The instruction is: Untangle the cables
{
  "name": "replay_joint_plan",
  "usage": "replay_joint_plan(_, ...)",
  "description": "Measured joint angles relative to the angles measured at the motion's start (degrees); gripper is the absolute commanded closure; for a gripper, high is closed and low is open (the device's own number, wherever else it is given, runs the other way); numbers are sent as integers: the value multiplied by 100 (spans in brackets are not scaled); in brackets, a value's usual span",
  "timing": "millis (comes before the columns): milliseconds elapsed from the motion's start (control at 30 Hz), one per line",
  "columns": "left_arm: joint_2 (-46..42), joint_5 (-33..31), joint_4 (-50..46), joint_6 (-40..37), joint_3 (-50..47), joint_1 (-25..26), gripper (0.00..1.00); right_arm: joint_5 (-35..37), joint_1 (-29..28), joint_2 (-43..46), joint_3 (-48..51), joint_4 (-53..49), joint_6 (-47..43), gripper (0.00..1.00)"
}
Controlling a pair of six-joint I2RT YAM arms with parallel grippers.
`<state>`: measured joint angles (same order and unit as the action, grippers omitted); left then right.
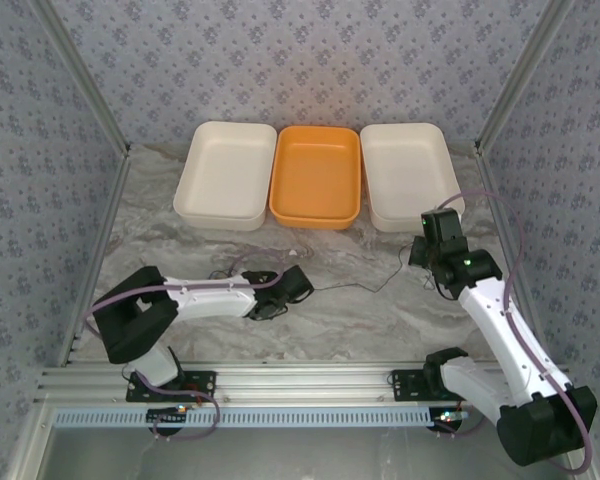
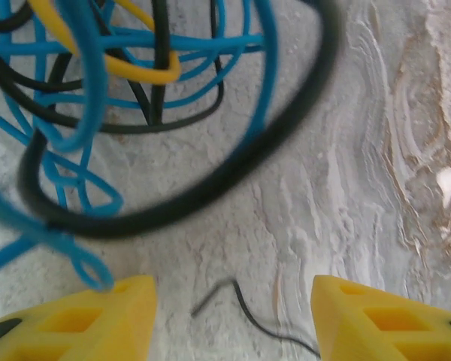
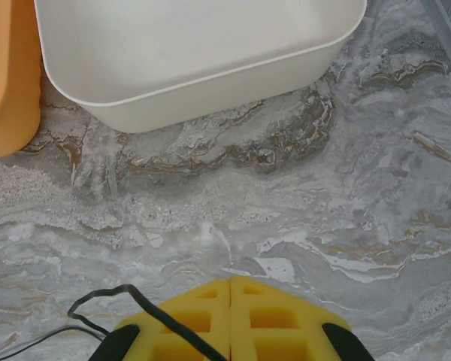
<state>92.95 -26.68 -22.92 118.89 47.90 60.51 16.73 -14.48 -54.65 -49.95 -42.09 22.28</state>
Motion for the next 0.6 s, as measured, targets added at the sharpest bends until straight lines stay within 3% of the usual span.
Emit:
replay_joint_plan(133,109,50,-20,68,48,-70,65,-24,0,17,63,0,4,100)
replay_joint_plan(300,205,201,48,55,57,-197,69,-96,0,98,96,-2,46,100)
replay_joint_plan(333,212,205,52,50,61,-201,73,-107,0,107,96,-2,44,100)
replay_joint_plan(433,284,225,33,4,111,-203,97,-111,0,127,96,-2,44,100)
replay_joint_plan(600,328,179,483,-125,103,-289,100,-142,0,168,96,-2,59,100)
